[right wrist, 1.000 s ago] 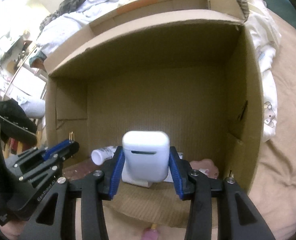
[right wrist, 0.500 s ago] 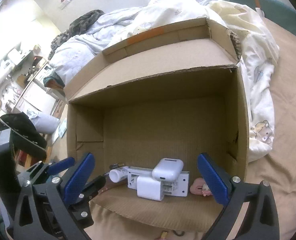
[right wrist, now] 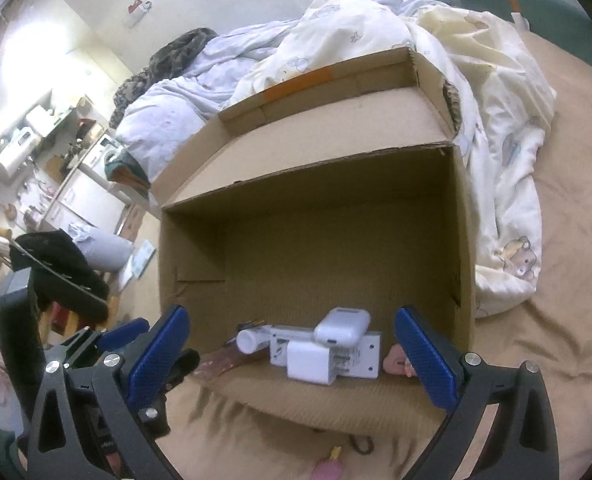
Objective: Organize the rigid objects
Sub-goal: 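Release the AA battery into the box with the left gripper, then move the left gripper to the pink perfume bottle and grasp it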
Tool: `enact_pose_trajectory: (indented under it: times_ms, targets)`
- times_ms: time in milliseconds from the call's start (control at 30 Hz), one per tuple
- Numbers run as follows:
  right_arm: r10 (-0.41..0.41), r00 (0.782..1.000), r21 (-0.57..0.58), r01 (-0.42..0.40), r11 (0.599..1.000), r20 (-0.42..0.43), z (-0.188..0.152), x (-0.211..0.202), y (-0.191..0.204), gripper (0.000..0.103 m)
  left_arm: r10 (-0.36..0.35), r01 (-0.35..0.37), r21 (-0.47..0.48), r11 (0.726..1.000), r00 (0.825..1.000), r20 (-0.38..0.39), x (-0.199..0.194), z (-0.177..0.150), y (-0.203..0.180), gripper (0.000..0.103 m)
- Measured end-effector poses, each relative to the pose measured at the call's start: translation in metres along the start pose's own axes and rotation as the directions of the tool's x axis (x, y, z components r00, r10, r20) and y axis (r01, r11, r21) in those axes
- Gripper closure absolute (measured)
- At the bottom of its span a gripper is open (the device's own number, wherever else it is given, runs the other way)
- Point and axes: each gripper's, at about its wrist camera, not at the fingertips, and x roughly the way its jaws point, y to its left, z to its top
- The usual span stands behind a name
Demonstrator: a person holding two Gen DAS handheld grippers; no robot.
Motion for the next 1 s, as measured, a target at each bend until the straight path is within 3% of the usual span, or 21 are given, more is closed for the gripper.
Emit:
enact_pose_trajectory:
  times_ms: [200,400,633,800,1000]
  targets:
    - [-0.005,1.0,0.021,0.005,1.0,-0.001,-0.017,-0.028,-0.009,0.0,-0.026,0.025,-0.042,0.999,1.0,-0.007,-0.02,-0.022,0.004,0.026]
    - [-0.044,0.998,0.087,0.048,0.995,-0.042,-0.037,-0.055,-0.031,0.0,-0.075,0.073,-0.027,0.997,0.995,-0.066,-0.022,-0.053,-0.012,0.026]
    - [-0.041,0.998,0.181,0.05,0.982,-0.054,-0.055,-0.064,-0.051,0.0,-0.059,0.072,0.063,0.995,0.979,-0.193,0.015,-0.088,-0.057,0.026]
    - [-0.057,0.996,0.156,0.068,0.985,-0.069,-0.048,-0.054,-0.048,0.0,-0.066,0.077,0.027,0.997,0.955,-0.29,0.047,-0.102,-0.076,0.026]
    - [-0.084,0.994,0.119,0.091,0.989,-0.066,-0.04,-0.049,-0.042,0.0,-0.08,0.093,0.024,0.995,0.941,-0.329,0.067,-0.103,-0.101,0.026]
